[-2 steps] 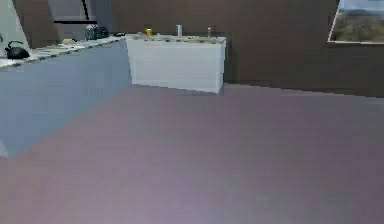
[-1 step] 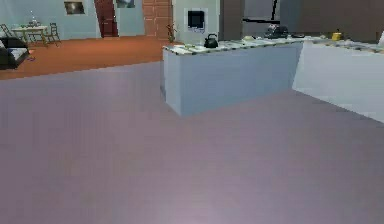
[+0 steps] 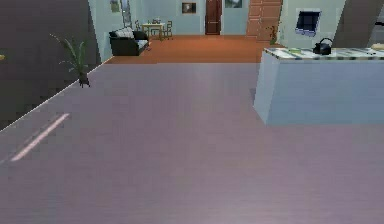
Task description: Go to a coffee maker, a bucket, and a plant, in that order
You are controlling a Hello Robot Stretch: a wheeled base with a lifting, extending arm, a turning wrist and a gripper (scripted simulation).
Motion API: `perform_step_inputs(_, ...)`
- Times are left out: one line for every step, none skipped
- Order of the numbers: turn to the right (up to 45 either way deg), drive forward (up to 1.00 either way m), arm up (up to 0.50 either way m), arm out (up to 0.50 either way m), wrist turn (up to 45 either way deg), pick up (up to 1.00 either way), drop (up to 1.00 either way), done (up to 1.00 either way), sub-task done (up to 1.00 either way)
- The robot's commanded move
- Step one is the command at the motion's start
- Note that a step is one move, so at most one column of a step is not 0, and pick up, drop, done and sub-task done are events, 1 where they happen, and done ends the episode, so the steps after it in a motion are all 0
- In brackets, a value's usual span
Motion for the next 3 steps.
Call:
perform_step_inputs(0.0,0.20,0.00,0.00,0.0,0.00,0.00,0.00,0.00)
perform_step_inputs(6.0,0.00,0.00,0.00,0.0,0.00,0.00,0.00,0.00)
perform_step_inputs(0.0,1.00,0.00,0.00,0.0,0.00,0.00,0.00,0.00)
